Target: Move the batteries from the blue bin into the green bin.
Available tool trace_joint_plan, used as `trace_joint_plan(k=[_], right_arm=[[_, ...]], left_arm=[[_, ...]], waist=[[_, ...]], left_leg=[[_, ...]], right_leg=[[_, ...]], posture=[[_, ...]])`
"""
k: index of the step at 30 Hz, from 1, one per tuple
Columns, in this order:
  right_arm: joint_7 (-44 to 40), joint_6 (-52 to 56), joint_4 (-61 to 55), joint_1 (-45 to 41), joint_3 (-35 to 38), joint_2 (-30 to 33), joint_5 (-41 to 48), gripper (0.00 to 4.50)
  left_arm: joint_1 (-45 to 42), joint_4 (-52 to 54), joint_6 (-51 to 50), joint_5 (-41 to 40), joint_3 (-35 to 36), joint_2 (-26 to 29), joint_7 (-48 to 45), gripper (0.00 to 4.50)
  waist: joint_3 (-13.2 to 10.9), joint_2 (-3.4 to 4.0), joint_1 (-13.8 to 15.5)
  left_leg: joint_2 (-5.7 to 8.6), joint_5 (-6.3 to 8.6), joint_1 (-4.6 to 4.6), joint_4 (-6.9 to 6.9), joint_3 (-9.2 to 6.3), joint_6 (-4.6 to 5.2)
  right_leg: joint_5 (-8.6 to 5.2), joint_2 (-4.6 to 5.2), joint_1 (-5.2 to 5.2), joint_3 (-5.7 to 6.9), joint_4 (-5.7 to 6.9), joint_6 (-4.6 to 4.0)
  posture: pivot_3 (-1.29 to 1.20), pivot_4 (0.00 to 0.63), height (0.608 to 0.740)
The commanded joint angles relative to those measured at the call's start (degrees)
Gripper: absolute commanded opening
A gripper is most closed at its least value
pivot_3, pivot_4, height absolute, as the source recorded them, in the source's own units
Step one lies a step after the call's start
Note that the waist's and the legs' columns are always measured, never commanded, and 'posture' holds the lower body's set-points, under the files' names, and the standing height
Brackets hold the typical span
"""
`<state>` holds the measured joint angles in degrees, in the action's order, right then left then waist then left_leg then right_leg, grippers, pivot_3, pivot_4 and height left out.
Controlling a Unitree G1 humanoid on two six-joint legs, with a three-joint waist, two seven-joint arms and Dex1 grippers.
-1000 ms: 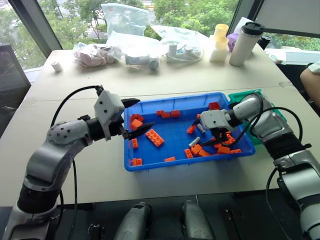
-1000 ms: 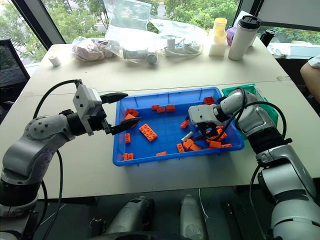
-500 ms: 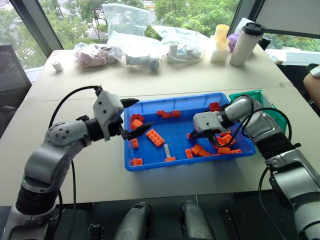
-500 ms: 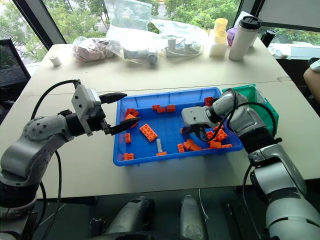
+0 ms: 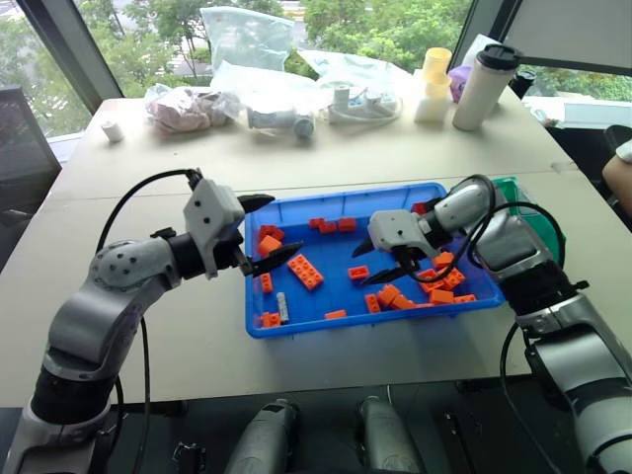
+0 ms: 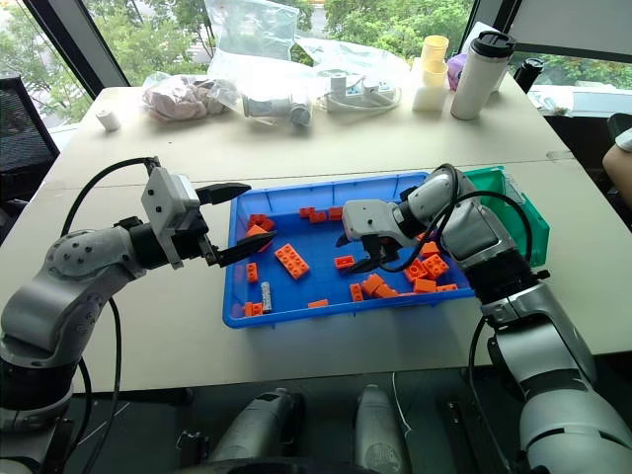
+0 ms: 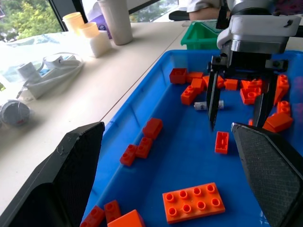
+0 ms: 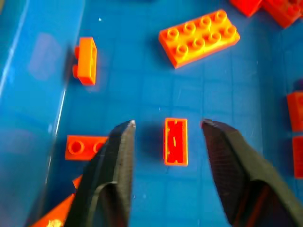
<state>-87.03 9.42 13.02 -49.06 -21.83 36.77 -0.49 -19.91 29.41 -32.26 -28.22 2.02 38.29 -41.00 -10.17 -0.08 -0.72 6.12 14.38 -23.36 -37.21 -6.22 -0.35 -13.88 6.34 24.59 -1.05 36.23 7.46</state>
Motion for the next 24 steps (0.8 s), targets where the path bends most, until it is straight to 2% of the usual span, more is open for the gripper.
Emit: trace_joint_plan(k=[1,10,24], right_arm=[[1.3,2.1,-3.6,-0.9,0.9,-1.6,1.7,4.46],[6.3,-0.4,-1.8,-1.2,-5.2,-11.2,-1.6,4.46],[4.8,-1.4,8.4,-4.4,-10.5,-20.9,-3.0,4.46]], left_arm=[[-0.6,1.5,0.4,-0.4,1.5,0.3,0.3,4.5],[-0.6,1.5,0.1,-0.7,2.0,0.8,0.0,4.5],[1.7,3.3,-1.4,-1.4,5.2,2.9,0.9,4.5]], waist=[[0.0,0.0,0.0],[0.0,0.0,-0.2],[0.0,-0.03,-0.3]], left_leg=[[0.0,0.0,0.0,0.0,0.0,0.0],[-0.01,-0.01,0.0,0.02,-0.01,-0.01],[-0.02,-0.03,0.0,0.06,-0.05,-0.05]], right_leg=[[0.0,0.0,0.0,0.0,0.0,0.0],[0.0,-0.02,0.05,0.0,0.03,0.0],[0.0,-0.07,0.08,0.0,0.07,0.0]], posture=[[0.0,0.15,0.74],[0.0,0.15,0.74],[0.0,0.15,0.74]])
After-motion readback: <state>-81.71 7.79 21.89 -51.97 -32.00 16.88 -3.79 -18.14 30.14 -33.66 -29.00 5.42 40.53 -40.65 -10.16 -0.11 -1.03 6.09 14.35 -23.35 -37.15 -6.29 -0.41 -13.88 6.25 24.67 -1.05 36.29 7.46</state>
